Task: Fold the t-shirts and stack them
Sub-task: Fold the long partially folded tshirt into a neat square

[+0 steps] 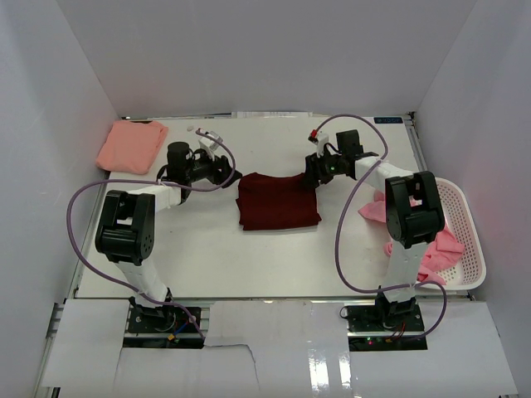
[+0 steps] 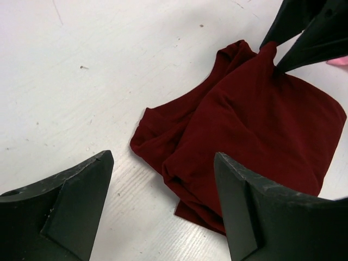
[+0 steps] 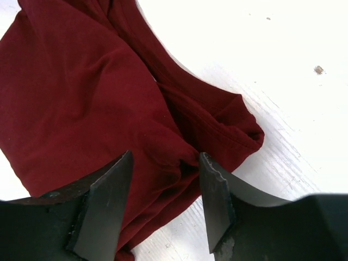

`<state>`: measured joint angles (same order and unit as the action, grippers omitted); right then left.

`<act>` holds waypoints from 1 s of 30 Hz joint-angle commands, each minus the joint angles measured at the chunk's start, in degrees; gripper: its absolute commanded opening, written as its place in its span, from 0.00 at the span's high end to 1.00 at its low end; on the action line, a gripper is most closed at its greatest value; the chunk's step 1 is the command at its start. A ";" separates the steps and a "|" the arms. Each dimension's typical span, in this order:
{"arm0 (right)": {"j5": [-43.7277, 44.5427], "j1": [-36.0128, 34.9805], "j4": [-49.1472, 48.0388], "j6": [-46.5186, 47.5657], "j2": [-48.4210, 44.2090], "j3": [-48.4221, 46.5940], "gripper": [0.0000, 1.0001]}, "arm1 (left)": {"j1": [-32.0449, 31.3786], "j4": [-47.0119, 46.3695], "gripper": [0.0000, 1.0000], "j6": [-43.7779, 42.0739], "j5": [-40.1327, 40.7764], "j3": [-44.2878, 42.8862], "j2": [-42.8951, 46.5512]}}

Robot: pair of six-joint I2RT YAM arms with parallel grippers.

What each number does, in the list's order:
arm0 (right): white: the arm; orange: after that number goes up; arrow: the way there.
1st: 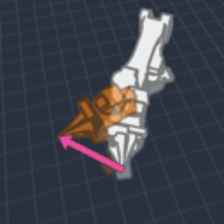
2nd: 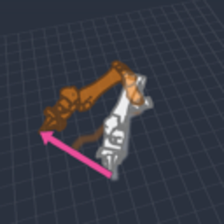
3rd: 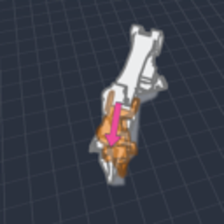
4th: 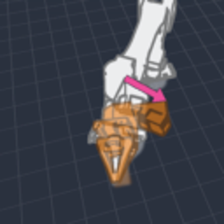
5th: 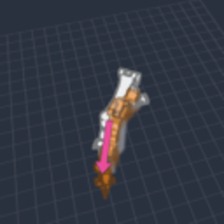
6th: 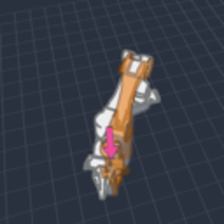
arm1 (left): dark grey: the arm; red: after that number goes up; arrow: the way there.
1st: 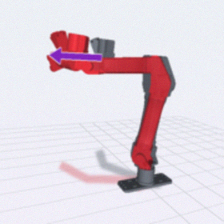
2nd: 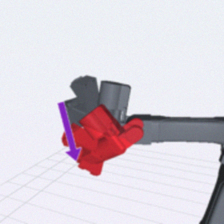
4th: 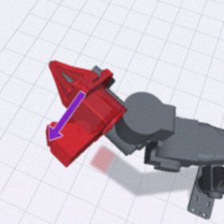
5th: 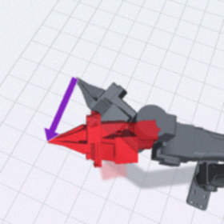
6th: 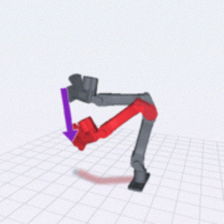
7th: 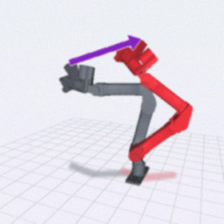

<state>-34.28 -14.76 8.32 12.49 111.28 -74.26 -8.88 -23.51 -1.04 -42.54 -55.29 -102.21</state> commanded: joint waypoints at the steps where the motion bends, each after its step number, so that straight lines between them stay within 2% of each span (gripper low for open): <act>1: -2.37 0.44 -2.34 1.92 0.95 -2.73 0.45 | 0.45 -2.95 0.16 -6.08 -4.65 0.00 1.31; 3: -2.54 0.44 -2.25 1.92 1.13 -3.17 0.49 | 0.53 -2.95 0.18 -6.87 -5.35 0.44 1.75; 4: -2.72 0.53 -2.17 1.92 1.39 -3.52 0.55 | 0.45 -3.03 0.19 -7.48 -5.36 0.88 1.93; 9: -2.72 0.61 -1.99 1.31 1.65 -4.49 0.74 | 0.45 -3.04 0.23 -9.94 -5.44 2.46 2.90; 10: -2.63 0.70 -1.90 1.05 1.83 -5.19 0.84 | 0.53 -3.12 0.25 -10.38 -5.44 2.90 3.07; 11: -2.89 0.88 -1.38 0.52 2.27 -5.72 0.88 | 0.45 -3.04 0.33 -11.34 -6.49 3.08 2.99; 12: -3.24 0.88 -1.11 0.52 2.44 -6.16 0.91 | 0.53 -3.04 0.35 -12.05 -7.02 3.17 2.81; 21: -4.30 0.88 -0.76 0.69 2.53 -6.78 0.92 | 0.53 -3.56 0.35 -16.54 -10.01 4.31 -0.52; 22: -4.39 0.88 -0.67 0.61 2.62 -6.78 0.92 | 0.54 -3.56 0.40 -16.54 -11.15 4.05 -1.14; 25: -4.92 0.88 -0.76 0.52 2.62 -6.78 0.92 | 0.54 -3.56 0.43 -15.23 -13.09 2.29 -3.95; 26: -4.92 0.88 -0.84 0.52 2.62 -6.78 0.92 | 0.54 -3.48 0.48 -14.87 -14.22 1.24 -4.48; 30: -5.35 0.96 -0.85 0.52 2.45 -6.51 0.91 | 0.54 -3.48 0.49 -13.64 -14.67 -0.08 -5.80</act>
<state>-37.78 -14.24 8.64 12.60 113.91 -79.00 -8.73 -26.04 -14.72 -53.43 -52.80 -108.55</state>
